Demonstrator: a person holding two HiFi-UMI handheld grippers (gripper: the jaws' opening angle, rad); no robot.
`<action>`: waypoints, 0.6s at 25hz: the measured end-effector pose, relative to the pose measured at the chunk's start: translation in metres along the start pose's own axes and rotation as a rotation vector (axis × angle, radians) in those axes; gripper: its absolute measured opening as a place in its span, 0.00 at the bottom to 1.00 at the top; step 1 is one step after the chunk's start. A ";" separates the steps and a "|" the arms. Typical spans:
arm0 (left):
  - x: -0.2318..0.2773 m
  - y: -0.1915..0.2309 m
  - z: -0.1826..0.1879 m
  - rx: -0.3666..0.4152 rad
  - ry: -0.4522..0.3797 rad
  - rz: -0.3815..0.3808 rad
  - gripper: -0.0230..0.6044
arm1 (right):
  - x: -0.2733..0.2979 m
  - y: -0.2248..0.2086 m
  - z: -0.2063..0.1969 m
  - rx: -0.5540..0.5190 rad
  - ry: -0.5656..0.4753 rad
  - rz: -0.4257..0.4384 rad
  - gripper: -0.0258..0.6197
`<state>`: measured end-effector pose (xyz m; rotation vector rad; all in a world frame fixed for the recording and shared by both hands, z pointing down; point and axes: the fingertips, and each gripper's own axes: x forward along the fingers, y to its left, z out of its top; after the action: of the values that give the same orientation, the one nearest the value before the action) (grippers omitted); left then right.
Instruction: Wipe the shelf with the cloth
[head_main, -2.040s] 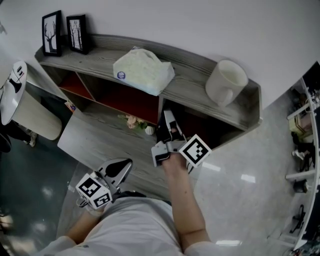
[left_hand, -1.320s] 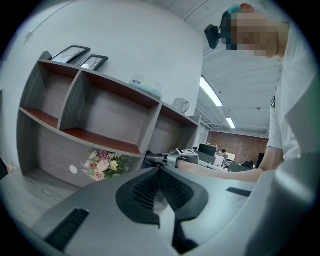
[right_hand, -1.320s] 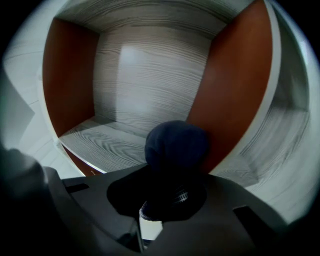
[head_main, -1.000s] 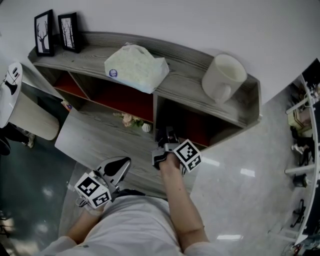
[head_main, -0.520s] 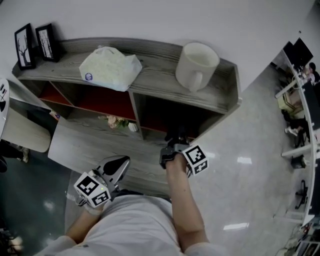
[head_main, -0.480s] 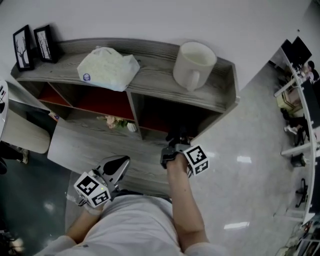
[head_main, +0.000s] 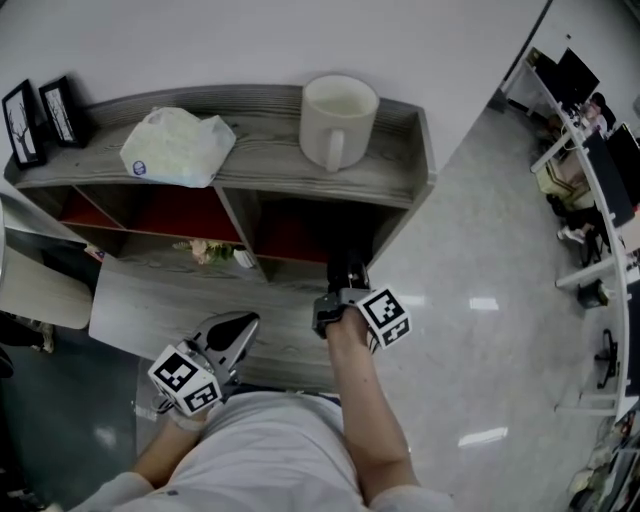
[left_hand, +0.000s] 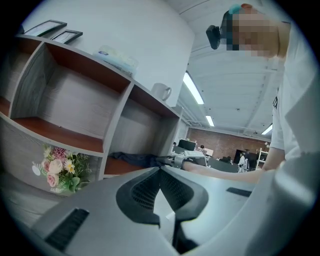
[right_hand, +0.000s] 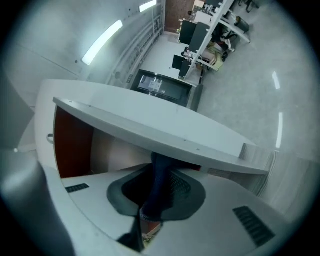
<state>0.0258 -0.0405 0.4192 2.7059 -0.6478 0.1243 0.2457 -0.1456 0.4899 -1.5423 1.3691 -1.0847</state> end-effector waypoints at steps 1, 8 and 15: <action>0.001 -0.001 0.000 -0.001 0.002 -0.002 0.06 | 0.004 0.009 -0.002 -0.035 0.006 0.019 0.12; 0.000 0.001 0.000 -0.002 0.000 0.011 0.06 | 0.040 0.071 -0.003 -0.307 -0.044 0.076 0.12; -0.015 0.017 0.004 -0.006 -0.015 0.063 0.06 | 0.072 0.090 0.025 -0.363 -0.149 0.059 0.12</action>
<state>0.0044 -0.0502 0.4182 2.6844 -0.7368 0.1173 0.2439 -0.2258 0.4037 -1.7873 1.5559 -0.6946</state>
